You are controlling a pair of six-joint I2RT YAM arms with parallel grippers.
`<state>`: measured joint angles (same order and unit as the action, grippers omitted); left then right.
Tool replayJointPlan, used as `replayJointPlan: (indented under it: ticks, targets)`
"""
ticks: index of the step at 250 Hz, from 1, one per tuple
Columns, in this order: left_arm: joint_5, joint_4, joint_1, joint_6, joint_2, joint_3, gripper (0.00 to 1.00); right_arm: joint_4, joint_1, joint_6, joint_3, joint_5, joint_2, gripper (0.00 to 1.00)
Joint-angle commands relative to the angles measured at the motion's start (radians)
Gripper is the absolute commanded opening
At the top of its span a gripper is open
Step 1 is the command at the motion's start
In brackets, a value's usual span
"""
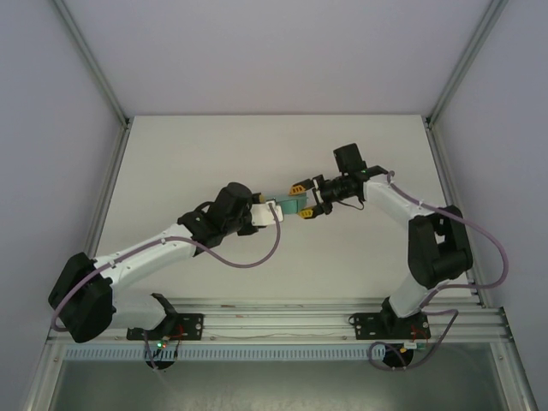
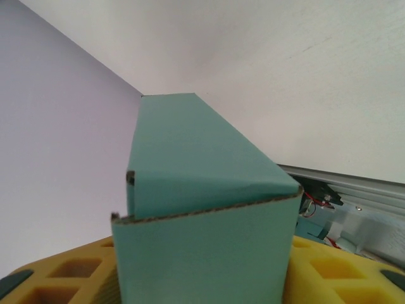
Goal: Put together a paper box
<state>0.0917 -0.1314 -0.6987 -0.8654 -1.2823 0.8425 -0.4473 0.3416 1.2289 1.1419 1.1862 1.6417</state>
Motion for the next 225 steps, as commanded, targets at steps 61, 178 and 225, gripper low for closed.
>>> replayJointPlan:
  ticks: [61, 178, 225]
  targets:
    - [0.181, -0.290, 0.068, 0.024, 0.000, 0.112, 0.35, -0.154, -0.075, -0.363, 0.059, -0.276, -0.135, 1.00]
    - [0.269, -0.657, 0.079, 0.131, -0.301, 0.357, 0.37, 0.135, -0.088, -1.317, -0.186, -0.643, -0.544, 1.00]
    - [0.297, -0.721, 0.083, 0.117, -0.426, 0.437, 0.39, 0.034, -0.055, -1.489, -0.159, -0.437, -0.422, 0.89]
